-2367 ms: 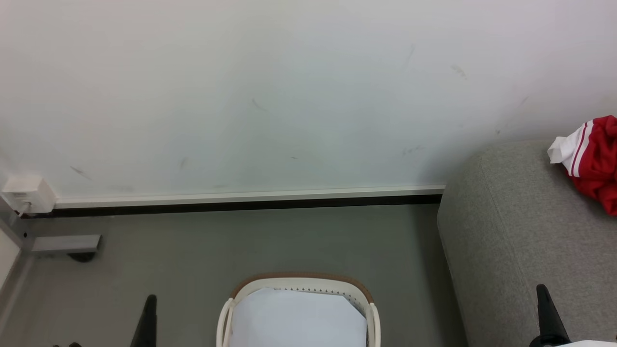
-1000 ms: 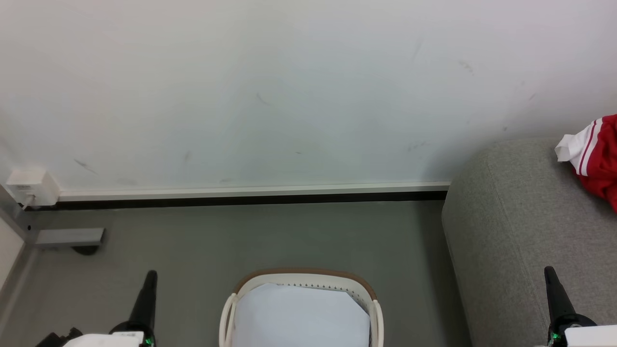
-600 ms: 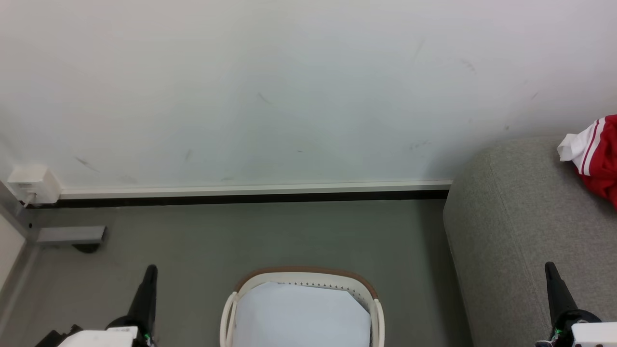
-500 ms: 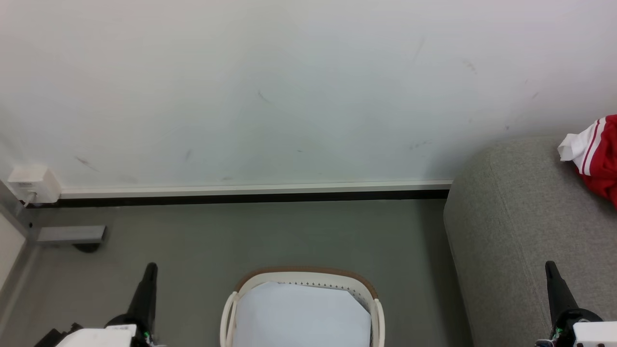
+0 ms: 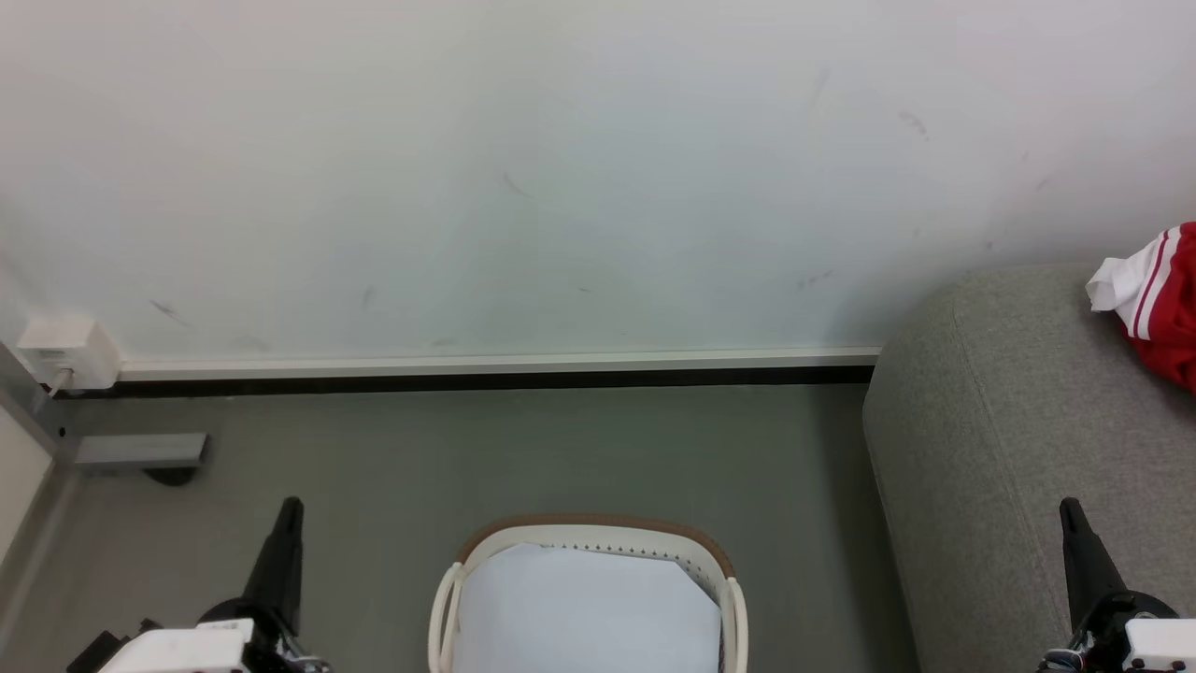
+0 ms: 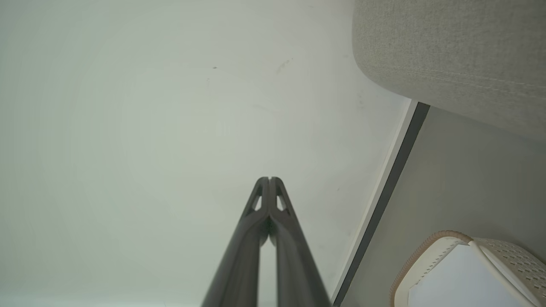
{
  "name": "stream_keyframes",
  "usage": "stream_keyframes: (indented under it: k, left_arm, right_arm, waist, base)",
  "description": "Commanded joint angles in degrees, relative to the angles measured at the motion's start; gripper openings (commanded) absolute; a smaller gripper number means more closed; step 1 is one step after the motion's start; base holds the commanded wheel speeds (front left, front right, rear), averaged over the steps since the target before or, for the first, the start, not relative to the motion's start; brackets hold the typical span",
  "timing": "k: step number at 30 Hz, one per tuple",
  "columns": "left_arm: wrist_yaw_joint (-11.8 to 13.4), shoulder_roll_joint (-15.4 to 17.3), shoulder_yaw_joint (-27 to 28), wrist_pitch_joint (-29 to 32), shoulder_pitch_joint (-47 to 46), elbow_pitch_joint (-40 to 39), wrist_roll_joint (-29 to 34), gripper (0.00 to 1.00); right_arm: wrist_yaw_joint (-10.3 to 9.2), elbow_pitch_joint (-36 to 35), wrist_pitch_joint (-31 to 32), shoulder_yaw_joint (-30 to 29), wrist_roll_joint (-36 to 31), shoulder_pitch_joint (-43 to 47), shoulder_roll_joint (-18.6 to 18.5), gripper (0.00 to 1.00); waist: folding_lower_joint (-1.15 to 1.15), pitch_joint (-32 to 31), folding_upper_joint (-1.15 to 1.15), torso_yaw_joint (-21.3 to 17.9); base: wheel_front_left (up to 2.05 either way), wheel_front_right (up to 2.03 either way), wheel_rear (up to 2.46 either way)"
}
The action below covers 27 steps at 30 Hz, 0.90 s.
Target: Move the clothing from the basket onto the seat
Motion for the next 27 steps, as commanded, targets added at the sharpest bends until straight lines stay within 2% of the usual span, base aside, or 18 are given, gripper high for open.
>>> stream_keyframes:
  k: [1,27]
  left_arm:
    - [-0.26,0.12,0.17,0.24,-0.47,0.05,-0.78,0.0]
    - [-0.26,0.12,0.16,0.23,-0.46,0.03,-0.79,0.0]
  right_arm:
    - [-0.12,-0.36,0.17,-0.29,0.13,-0.75,-0.33,0.0]
    - [-0.12,-0.35,0.17,-0.27,0.13,-0.74,-0.33,0.0]
  waist:
    - [0.0,0.0,0.0,0.0]
    - [0.0,0.0,0.0,0.0]
  base:
    - [0.0,0.0,0.0]
    - [0.0,0.0,0.0]
